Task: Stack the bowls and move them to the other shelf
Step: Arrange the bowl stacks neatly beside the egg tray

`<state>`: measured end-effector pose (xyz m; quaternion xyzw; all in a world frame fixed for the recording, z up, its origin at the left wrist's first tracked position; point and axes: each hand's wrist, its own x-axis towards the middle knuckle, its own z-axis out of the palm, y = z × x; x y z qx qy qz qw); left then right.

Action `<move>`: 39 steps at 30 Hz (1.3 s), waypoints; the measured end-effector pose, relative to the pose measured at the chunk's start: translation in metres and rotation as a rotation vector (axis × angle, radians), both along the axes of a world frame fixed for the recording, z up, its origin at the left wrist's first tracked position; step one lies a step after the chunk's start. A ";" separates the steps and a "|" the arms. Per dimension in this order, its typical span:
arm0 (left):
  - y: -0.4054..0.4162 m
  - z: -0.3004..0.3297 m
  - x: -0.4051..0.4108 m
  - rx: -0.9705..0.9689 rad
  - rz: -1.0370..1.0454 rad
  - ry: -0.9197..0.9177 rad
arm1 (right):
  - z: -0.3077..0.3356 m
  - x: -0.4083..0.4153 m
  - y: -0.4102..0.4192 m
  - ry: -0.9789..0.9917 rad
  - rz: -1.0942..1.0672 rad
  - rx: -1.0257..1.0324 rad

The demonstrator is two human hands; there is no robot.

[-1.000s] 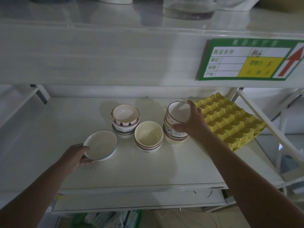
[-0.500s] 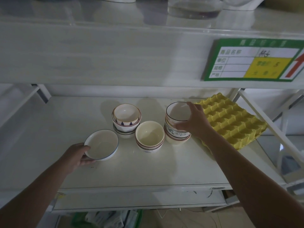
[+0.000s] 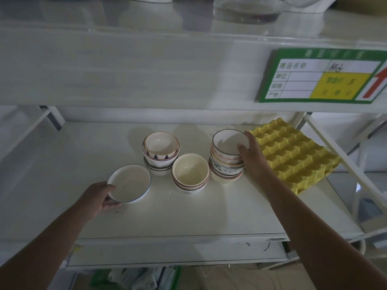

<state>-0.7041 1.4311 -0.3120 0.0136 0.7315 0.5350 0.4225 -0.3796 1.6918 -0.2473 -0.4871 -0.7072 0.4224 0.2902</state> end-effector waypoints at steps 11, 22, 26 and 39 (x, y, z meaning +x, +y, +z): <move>-0.001 0.002 0.004 0.005 -0.001 0.029 | -0.006 -0.003 -0.003 0.093 -0.050 -0.044; -0.004 0.032 0.011 0.083 -0.138 0.111 | 0.000 0.003 -0.031 0.110 -0.165 0.468; 0.001 0.056 0.024 0.089 -0.227 0.169 | 0.009 -0.004 -0.061 0.188 -0.148 0.576; 0.068 0.091 0.097 0.226 -0.258 0.219 | 0.013 -0.032 -0.108 0.251 0.228 -0.385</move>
